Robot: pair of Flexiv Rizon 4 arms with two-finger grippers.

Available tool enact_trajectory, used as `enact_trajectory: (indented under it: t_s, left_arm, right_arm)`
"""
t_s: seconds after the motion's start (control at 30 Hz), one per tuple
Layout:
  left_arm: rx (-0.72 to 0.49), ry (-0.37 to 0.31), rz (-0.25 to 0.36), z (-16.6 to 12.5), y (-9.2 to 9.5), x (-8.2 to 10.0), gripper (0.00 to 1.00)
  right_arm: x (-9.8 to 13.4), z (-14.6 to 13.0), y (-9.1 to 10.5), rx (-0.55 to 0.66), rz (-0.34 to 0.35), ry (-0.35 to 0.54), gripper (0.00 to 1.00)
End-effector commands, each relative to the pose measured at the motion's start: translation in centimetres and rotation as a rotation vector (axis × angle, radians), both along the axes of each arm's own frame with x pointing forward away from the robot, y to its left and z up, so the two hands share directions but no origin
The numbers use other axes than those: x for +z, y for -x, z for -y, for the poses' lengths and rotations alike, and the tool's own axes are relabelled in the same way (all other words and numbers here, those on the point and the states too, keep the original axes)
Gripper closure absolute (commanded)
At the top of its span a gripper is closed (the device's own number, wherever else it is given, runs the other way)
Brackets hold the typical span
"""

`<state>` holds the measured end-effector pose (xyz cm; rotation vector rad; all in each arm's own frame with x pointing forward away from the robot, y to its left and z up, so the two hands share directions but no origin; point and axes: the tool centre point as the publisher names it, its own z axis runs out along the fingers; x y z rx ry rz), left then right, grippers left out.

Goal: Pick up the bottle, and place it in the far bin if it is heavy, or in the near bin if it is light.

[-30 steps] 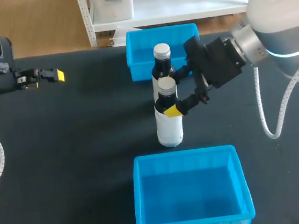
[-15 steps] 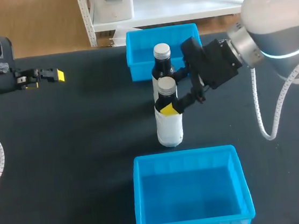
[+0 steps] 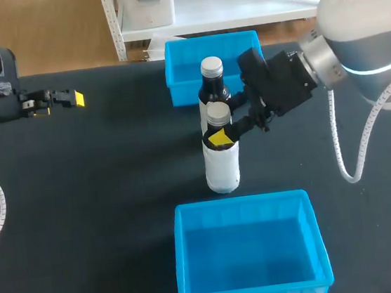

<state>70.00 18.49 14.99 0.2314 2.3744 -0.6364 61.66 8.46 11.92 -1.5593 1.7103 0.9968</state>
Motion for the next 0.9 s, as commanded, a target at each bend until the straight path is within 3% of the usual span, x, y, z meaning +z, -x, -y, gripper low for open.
enact_trajectory:
  t_s: [0.03, 0.13, 0.2, 0.23, 0.9]
  left_arm:
    - [0.0, 0.0, 0.0, 0.0, 0.0, 0.0, 0.0]
    - [0.0, 0.0, 0.0, 0.0, 0.0, 0.0, 0.0]
    - [0.0, 0.0, 0.0, 0.0, 0.0, 0.0, 0.0]
    - [0.0, 0.0, 0.0, 0.0, 0.0, 0.0, 0.0]
    - [0.0, 0.0, 0.0, 0.0, 0.0, 0.0, 0.0]
  right_arm:
    - [-0.1, 0.1, 0.1, 0.001, -0.002, -0.003, 0.57]
    - [-0.1, 0.0, 0.1, 0.0, -0.001, -0.004, 0.72]
    - [0.1, 0.0, 0.1, -0.001, 0.001, -0.005, 0.94]
    - [0.3, 0.0, 0.1, -0.001, 0.003, -0.005, 1.0]
    - [6.8, 1.0, -1.3, -0.014, 0.053, 0.012, 1.0]
